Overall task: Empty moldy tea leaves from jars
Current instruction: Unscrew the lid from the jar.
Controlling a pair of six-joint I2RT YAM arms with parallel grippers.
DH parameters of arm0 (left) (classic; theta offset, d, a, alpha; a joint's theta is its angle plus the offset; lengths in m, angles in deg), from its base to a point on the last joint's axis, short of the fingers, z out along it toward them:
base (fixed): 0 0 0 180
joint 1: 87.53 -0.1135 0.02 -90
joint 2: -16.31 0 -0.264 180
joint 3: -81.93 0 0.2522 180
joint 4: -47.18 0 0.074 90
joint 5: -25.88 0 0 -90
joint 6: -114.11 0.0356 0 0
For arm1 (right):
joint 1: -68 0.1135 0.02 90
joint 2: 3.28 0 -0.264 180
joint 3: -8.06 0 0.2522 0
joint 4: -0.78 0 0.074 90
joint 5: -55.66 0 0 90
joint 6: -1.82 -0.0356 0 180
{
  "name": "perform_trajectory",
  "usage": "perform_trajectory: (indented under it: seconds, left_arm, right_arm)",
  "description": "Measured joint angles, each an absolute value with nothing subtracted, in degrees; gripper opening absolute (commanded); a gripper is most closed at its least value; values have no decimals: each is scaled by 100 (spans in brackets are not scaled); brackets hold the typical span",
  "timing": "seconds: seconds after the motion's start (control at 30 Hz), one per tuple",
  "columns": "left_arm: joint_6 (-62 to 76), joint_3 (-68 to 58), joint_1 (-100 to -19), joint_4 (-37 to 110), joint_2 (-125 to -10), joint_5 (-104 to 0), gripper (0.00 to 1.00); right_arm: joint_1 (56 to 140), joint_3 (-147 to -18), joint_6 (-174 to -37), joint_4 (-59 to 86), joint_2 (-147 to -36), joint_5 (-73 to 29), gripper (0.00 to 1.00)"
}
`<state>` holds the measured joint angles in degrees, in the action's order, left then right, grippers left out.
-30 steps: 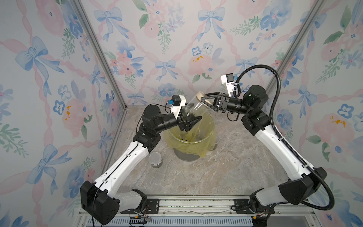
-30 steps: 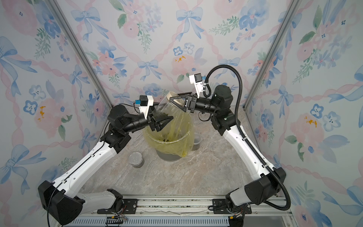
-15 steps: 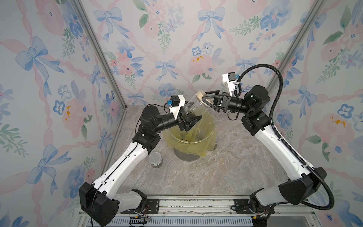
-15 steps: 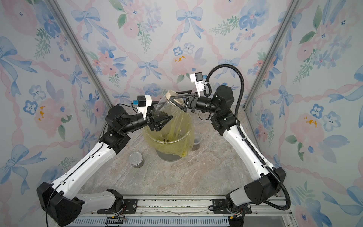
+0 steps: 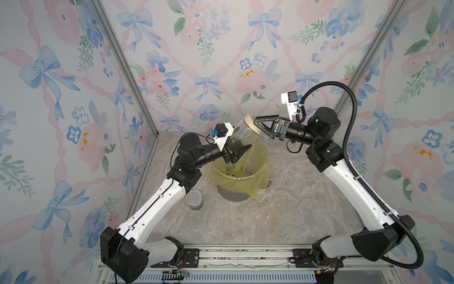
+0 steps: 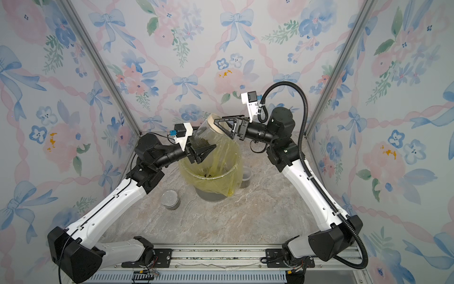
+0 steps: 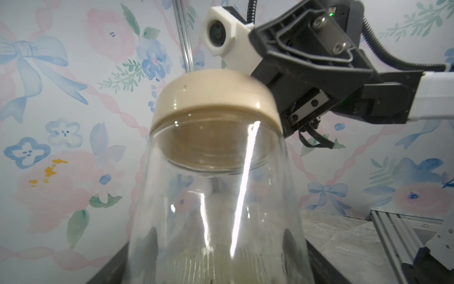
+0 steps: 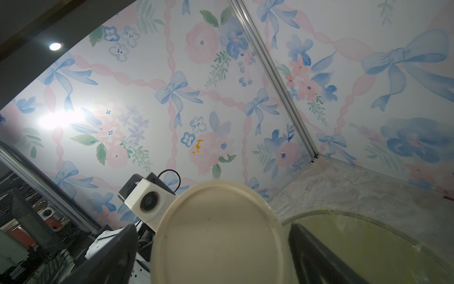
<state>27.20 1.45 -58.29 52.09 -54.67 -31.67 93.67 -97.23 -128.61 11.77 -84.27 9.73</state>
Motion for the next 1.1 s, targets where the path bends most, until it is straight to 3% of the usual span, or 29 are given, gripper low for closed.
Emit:
perform_trajectory:
  seconds: [0.5,0.8,1.1]
  left_arm:
    - [6130,368,-5298,5220,-5275,-4911,8]
    - [7822,379,-5228,5598,-5275,-6050,8]
    - [8757,538,-5145,6464,-5362,-6929,8]
  right_arm:
    - [9629,-10129,-12939,3365,-7848,-1269,97]
    - [9673,-9989,-13807,3098,-7848,-1560,97]
    - [10281,-10392,-13967,2696,-8401,-1704,96]
